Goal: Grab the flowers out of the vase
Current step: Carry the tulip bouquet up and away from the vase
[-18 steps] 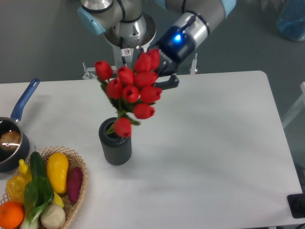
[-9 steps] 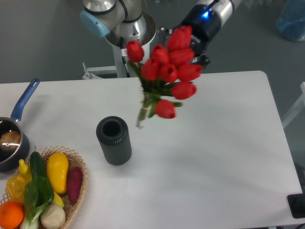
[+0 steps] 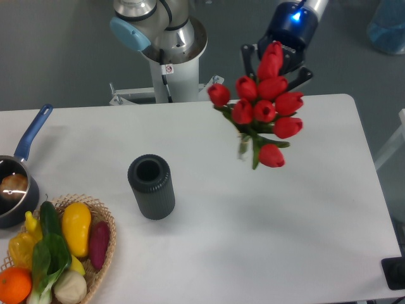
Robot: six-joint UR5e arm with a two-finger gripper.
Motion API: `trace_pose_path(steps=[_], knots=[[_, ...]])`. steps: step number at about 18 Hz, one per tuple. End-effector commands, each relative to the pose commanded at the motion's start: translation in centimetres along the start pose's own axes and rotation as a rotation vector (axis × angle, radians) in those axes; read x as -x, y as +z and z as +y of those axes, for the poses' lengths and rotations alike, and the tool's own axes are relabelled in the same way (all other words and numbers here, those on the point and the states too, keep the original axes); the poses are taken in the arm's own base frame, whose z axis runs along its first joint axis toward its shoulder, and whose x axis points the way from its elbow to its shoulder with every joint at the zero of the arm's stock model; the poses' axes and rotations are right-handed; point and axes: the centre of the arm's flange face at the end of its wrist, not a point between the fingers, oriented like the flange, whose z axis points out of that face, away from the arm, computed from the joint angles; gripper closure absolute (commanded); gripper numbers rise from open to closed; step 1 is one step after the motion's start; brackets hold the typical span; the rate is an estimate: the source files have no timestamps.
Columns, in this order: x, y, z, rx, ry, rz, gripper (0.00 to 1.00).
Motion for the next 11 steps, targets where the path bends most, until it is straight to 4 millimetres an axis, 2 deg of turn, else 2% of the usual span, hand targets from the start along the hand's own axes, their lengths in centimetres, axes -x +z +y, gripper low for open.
trace_pose_path(steps=[4, 6, 11], knots=[[1.2, -0.1, 1.8, 0.153, 0.015, -0.056, 1.0], [1.7, -0.3, 2.5, 0.283, 0.105, -0.074, 1.0], [3.2, -1.0, 3.8, 0.571, 0.169, -0.011, 1.0]])
